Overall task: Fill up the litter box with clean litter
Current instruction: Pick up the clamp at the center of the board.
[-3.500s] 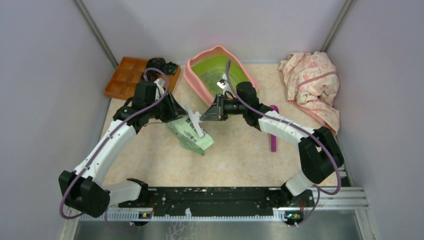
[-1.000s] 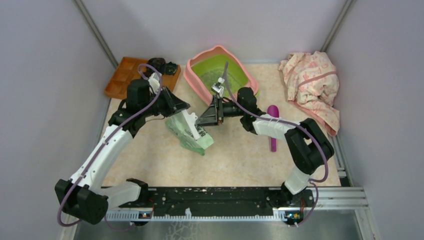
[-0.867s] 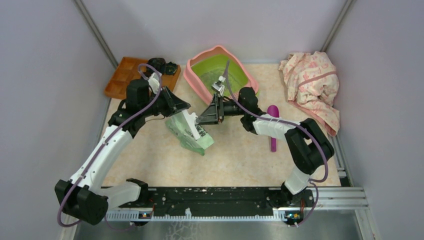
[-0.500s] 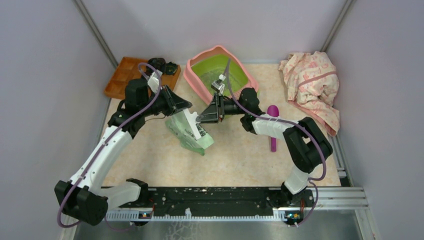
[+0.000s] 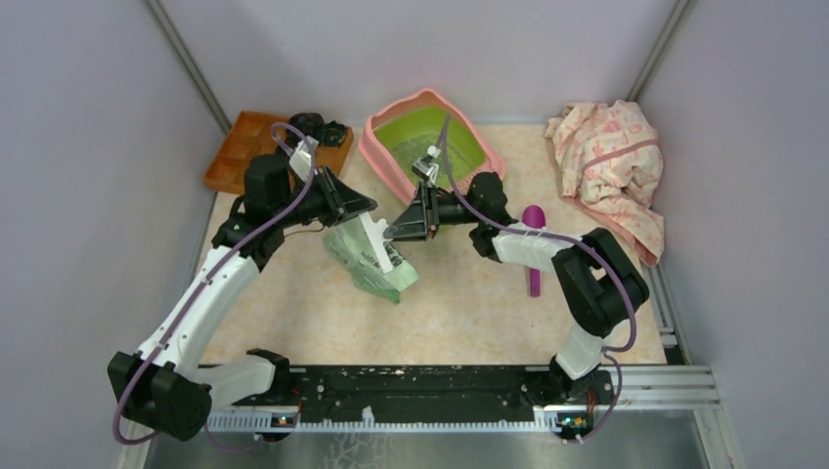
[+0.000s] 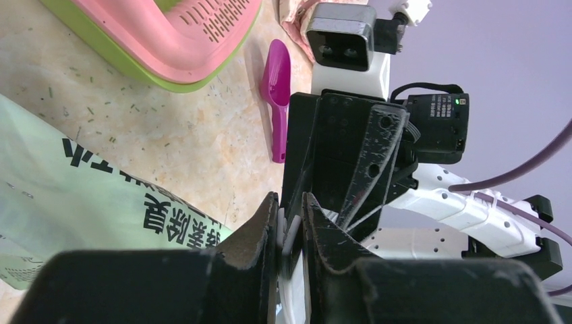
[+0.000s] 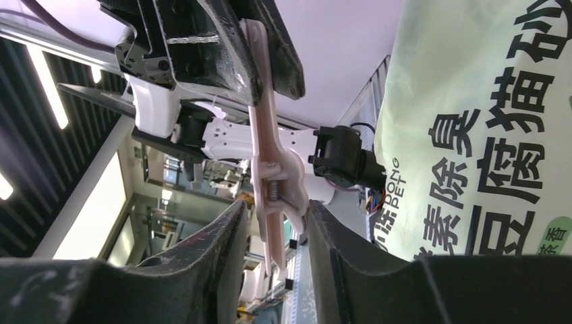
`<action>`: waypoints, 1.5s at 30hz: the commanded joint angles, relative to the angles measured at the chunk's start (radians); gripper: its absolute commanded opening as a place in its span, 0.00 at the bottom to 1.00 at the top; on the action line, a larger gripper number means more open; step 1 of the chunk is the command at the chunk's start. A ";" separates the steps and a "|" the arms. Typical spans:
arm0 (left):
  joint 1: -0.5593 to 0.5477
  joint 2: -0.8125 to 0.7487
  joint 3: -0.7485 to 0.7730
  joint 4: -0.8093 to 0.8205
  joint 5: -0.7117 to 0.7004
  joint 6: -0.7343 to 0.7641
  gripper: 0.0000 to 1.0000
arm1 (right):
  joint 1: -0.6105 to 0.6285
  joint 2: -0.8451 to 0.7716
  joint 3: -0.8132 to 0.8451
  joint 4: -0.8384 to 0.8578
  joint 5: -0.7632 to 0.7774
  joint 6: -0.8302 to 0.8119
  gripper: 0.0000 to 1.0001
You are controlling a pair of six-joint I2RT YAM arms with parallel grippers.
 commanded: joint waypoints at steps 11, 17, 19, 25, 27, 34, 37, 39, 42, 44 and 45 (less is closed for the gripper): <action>0.003 0.021 -0.010 0.022 0.036 0.021 0.17 | 0.004 0.021 0.045 0.167 -0.006 0.050 0.37; 0.002 0.025 -0.010 0.021 0.043 0.026 0.17 | 0.004 0.038 0.050 0.225 -0.005 0.090 0.37; 0.002 0.027 -0.010 0.021 0.042 0.030 0.17 | 0.004 0.040 0.053 0.236 -0.006 0.096 0.35; 0.003 0.038 -0.010 0.010 0.035 0.045 0.18 | 0.003 0.041 0.052 0.254 -0.005 0.107 0.14; 0.002 0.042 -0.004 -0.001 0.024 0.056 0.21 | 0.003 0.041 0.051 0.256 -0.005 0.108 0.09; 0.002 0.057 0.018 -0.025 -0.005 0.077 0.45 | 0.001 0.023 0.041 0.184 0.001 0.045 0.00; 0.002 0.060 0.039 -0.035 -0.017 0.084 0.52 | 0.000 -0.023 0.055 -0.038 0.023 -0.113 0.00; 0.002 0.063 0.062 -0.046 -0.027 0.094 0.53 | -0.001 -0.059 0.074 -0.243 0.043 -0.243 0.00; 0.003 0.064 0.099 -0.056 -0.039 0.103 0.55 | 0.000 -0.093 0.093 -0.359 0.051 -0.332 0.00; 0.004 0.065 0.109 -0.050 -0.035 0.099 0.56 | -0.002 -0.098 0.094 -0.369 0.054 -0.338 0.00; 0.003 0.067 0.112 -0.046 -0.028 0.095 0.56 | -0.002 -0.098 0.093 -0.369 0.055 -0.338 0.00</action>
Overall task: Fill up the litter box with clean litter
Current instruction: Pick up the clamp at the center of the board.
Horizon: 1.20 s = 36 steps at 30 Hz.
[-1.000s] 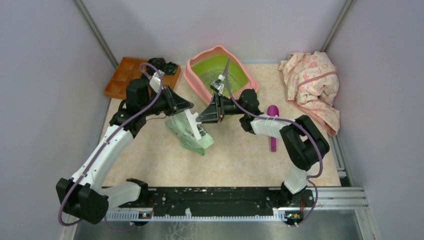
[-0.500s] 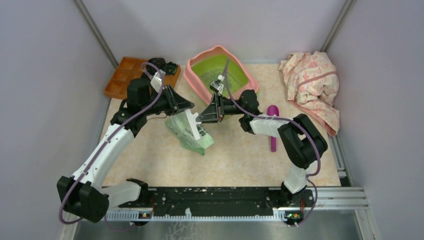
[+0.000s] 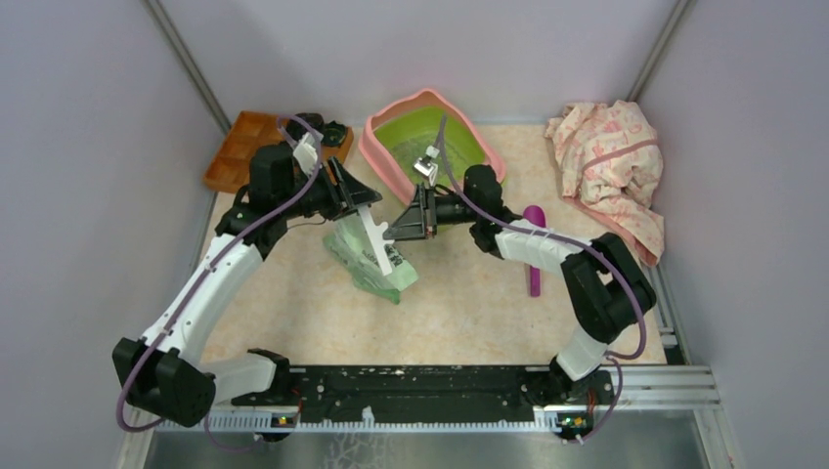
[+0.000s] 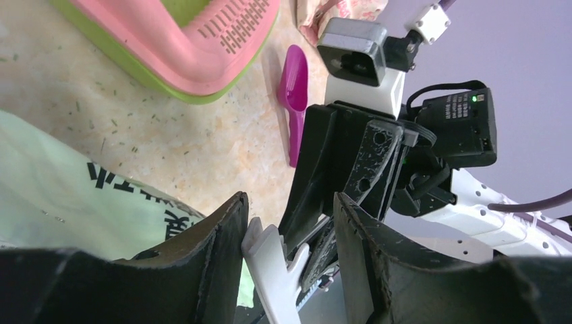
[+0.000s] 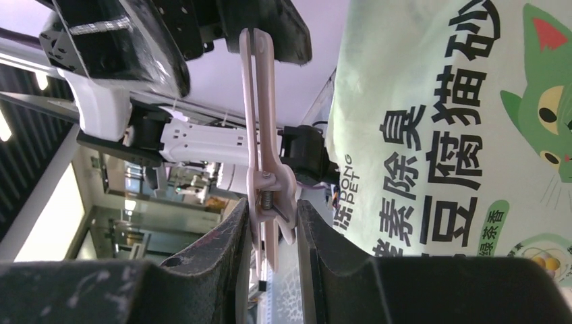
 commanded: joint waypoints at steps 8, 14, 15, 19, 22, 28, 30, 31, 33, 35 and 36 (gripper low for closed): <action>0.005 -0.022 0.019 0.021 0.022 0.015 0.56 | -0.016 -0.038 0.034 0.129 0.024 0.043 0.00; 0.004 -0.035 -0.004 0.042 0.040 0.001 0.55 | -0.018 0.013 0.023 0.390 0.007 0.229 0.00; 0.004 -0.036 -0.009 0.053 0.048 -0.003 0.54 | -0.018 0.018 0.023 0.403 0.008 0.242 0.00; 0.003 -0.040 -0.045 0.113 0.093 -0.036 0.45 | -0.017 0.028 0.023 0.428 0.017 0.262 0.00; 0.004 -0.031 -0.053 0.126 0.115 -0.049 0.25 | -0.016 0.040 0.021 0.463 0.016 0.288 0.00; 0.004 -0.020 -0.059 0.149 0.142 -0.065 0.13 | -0.011 0.064 0.025 0.537 0.004 0.348 0.14; 0.005 -0.020 -0.064 0.161 0.148 -0.074 0.13 | -0.008 0.076 0.030 0.581 -0.001 0.381 0.20; 0.004 -0.020 -0.067 0.167 0.155 -0.079 0.13 | -0.007 0.084 0.033 0.602 -0.004 0.396 0.23; 0.004 -0.018 -0.072 0.182 0.167 -0.088 0.13 | -0.004 0.095 0.039 0.631 -0.008 0.416 0.28; 0.004 -0.016 -0.073 0.187 0.174 -0.091 0.13 | 0.003 0.106 0.045 0.662 -0.011 0.434 0.33; 0.004 -0.016 -0.075 0.187 0.177 -0.092 0.13 | 0.006 0.112 0.049 0.675 -0.014 0.442 0.34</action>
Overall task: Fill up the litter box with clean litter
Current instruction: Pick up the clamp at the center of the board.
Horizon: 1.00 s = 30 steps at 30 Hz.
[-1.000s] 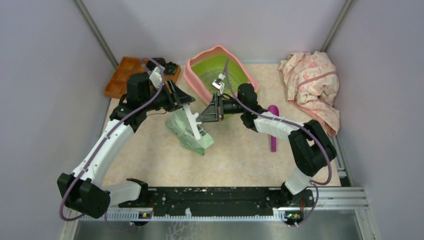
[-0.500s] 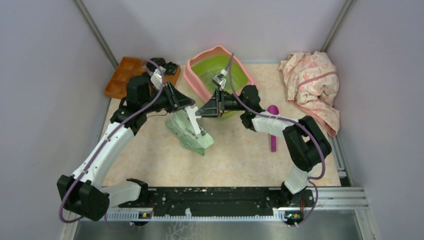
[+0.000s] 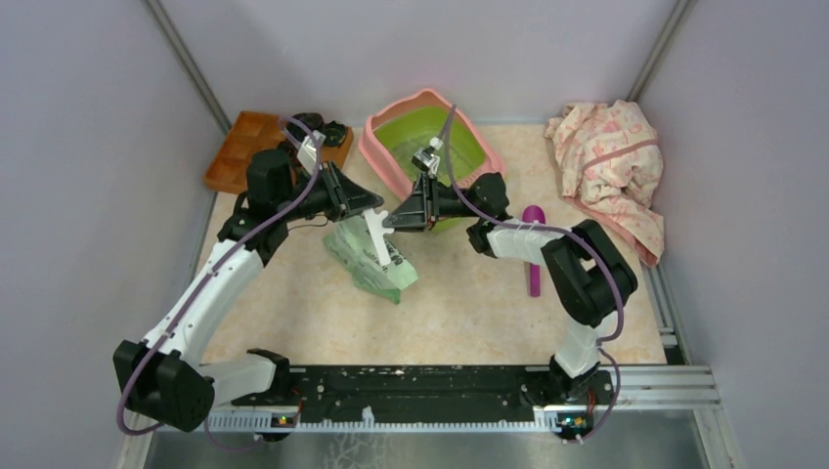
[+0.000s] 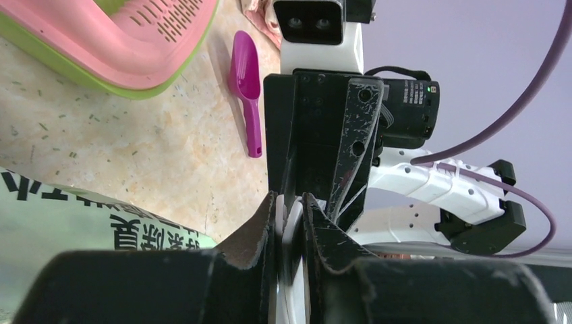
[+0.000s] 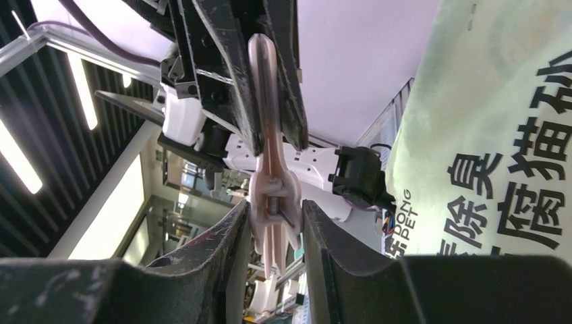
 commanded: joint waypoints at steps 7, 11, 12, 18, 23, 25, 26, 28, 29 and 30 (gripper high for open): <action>-0.002 0.004 -0.025 0.036 0.046 -0.004 0.12 | 0.034 0.032 0.068 0.226 -0.004 0.098 0.37; -0.002 0.005 -0.026 0.038 0.042 -0.002 0.12 | 0.036 0.033 0.067 0.223 -0.008 0.099 0.28; -0.002 0.004 -0.026 0.038 0.041 -0.002 0.12 | 0.037 0.034 0.067 0.223 -0.010 0.100 0.27; -0.002 0.009 -0.017 0.034 0.035 0.008 0.15 | 0.038 0.031 0.061 0.225 -0.015 0.100 0.03; -0.002 0.013 0.054 -0.068 -0.023 0.068 0.50 | 0.038 0.015 0.048 0.181 -0.016 0.065 0.00; -0.001 0.010 0.090 -0.096 -0.044 0.091 0.59 | 0.038 -0.001 0.046 0.118 -0.021 0.020 0.00; 0.001 0.010 0.109 -0.107 -0.048 0.102 0.60 | 0.038 -0.009 0.045 0.075 -0.023 -0.010 0.00; 0.002 0.016 0.151 -0.132 -0.055 0.118 0.61 | 0.037 -0.028 0.044 -0.005 -0.024 -0.069 0.00; 0.002 0.019 0.169 -0.144 -0.060 0.124 0.61 | 0.037 -0.039 0.044 -0.044 -0.023 -0.096 0.00; 0.004 0.023 0.186 -0.159 -0.065 0.128 0.62 | 0.036 -0.047 0.047 -0.078 -0.022 -0.121 0.00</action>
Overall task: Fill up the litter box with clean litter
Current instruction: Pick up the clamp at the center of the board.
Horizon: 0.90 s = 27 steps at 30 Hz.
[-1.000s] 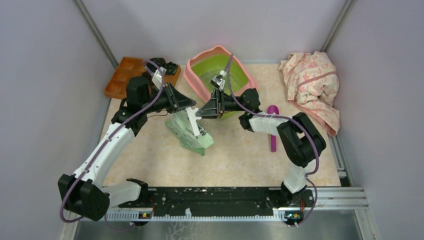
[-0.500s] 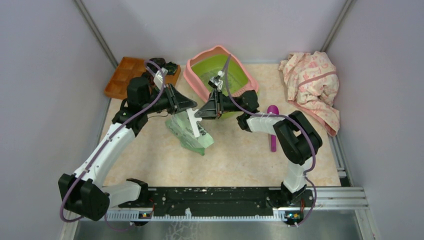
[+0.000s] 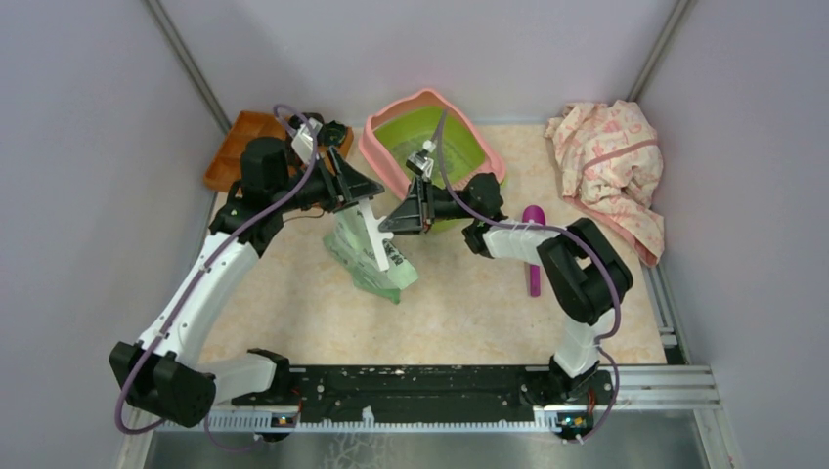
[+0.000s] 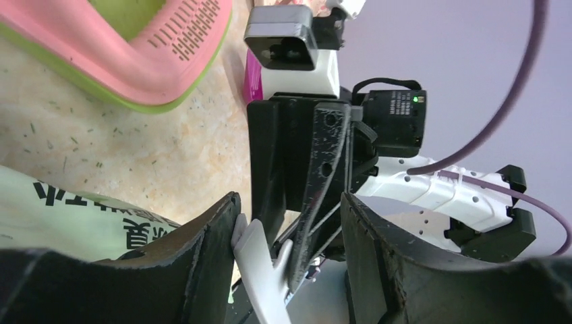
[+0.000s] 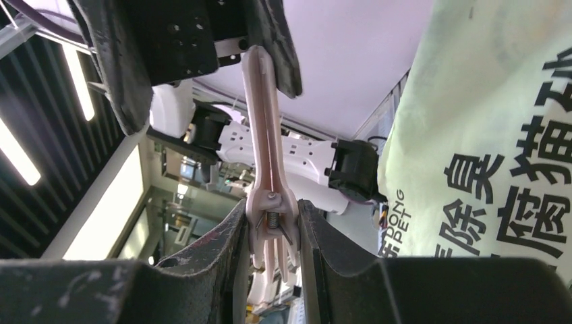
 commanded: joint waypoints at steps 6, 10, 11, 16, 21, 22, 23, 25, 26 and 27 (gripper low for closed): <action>0.006 0.001 0.089 -0.037 0.001 0.046 0.57 | 0.005 -0.120 0.035 -0.200 0.004 -0.193 0.00; 0.007 -0.016 0.051 -0.035 -0.003 0.046 0.56 | -0.006 -0.121 0.035 -0.171 0.010 -0.167 0.00; 0.007 -0.022 0.042 -0.041 -0.009 0.050 0.56 | -0.008 -0.118 0.038 -0.156 0.010 -0.155 0.00; 0.008 -0.048 0.042 -0.081 -0.063 0.086 0.58 | -0.014 -0.102 0.039 -0.090 0.019 -0.100 0.00; 0.008 -0.074 0.039 -0.082 -0.110 0.098 0.61 | -0.017 -0.099 0.040 -0.071 0.029 -0.083 0.00; 0.008 -0.073 0.035 -0.078 -0.100 0.095 0.61 | -0.016 -0.098 0.041 -0.069 0.032 -0.081 0.00; 0.008 -0.073 0.030 -0.073 -0.091 0.092 0.61 | -0.016 -0.097 0.042 -0.068 0.035 -0.078 0.00; 0.008 -0.075 0.013 -0.053 -0.065 0.082 0.61 | -0.017 -0.091 0.045 -0.043 0.040 -0.060 0.00; 0.007 -0.075 0.006 -0.045 -0.056 0.079 0.61 | -0.017 -0.087 0.046 -0.025 0.043 -0.044 0.00; 0.008 -0.076 -0.003 -0.037 -0.047 0.076 0.61 | -0.017 -0.082 0.048 0.000 0.046 -0.025 0.00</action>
